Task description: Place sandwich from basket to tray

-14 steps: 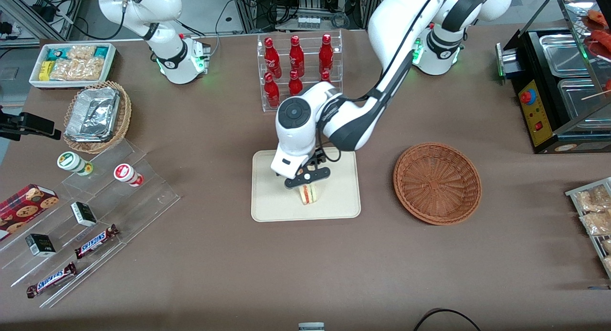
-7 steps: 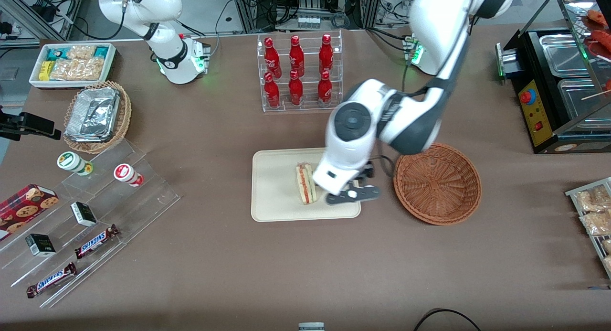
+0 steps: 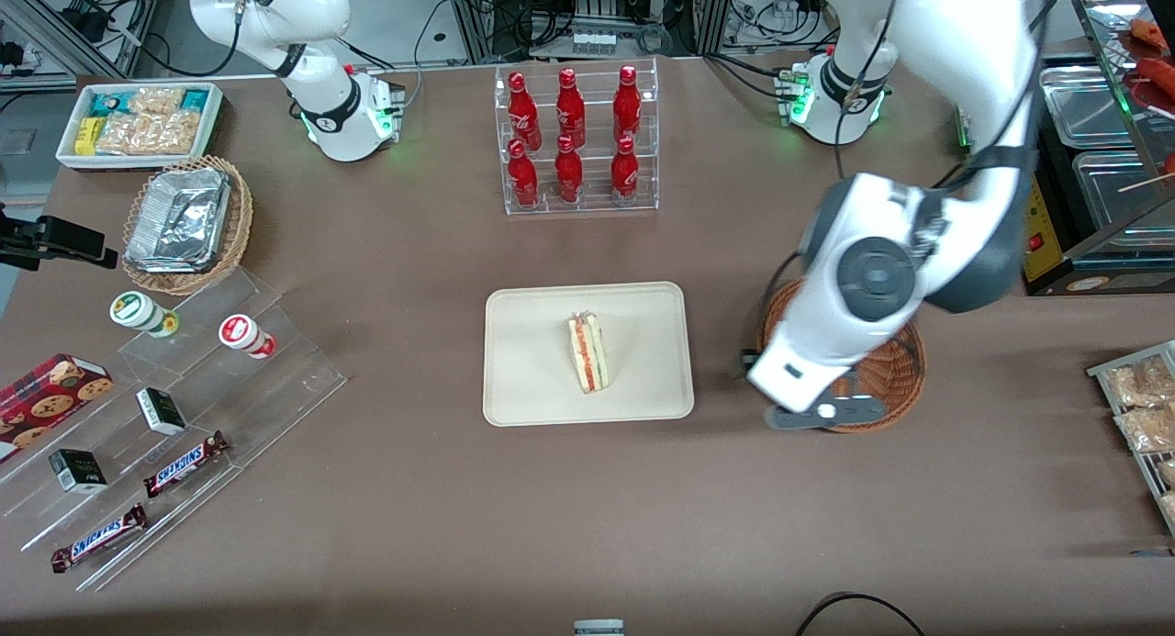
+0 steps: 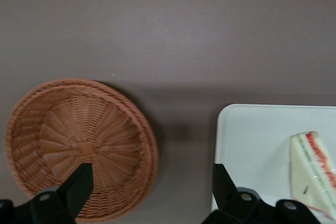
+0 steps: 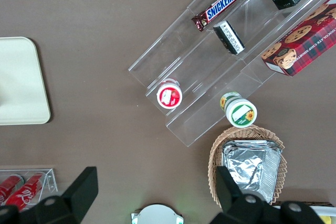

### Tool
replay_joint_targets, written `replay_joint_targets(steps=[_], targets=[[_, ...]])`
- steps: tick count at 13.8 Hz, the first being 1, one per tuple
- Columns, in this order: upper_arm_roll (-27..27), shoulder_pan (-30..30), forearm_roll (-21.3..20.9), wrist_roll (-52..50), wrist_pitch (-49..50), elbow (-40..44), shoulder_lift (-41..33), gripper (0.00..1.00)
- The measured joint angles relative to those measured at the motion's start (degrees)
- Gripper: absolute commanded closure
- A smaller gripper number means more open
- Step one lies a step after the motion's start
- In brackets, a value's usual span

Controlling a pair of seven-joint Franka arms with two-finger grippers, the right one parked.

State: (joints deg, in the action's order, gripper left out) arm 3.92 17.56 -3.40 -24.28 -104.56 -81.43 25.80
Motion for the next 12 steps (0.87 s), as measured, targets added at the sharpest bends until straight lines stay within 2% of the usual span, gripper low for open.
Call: replay_joint_targets(steps=[5, 9, 12], targets=[[0.03, -4.98, 0.02, 6.27, 1.17, -7.54, -9.26, 0.00], [0.08, -6.39, 0.03, 10.04, 6.05, -8.56, -13.25, 0.00], [3.51, -11.46, 0.83, 12.78, 9.00, -8.79, -16.04, 0.00]])
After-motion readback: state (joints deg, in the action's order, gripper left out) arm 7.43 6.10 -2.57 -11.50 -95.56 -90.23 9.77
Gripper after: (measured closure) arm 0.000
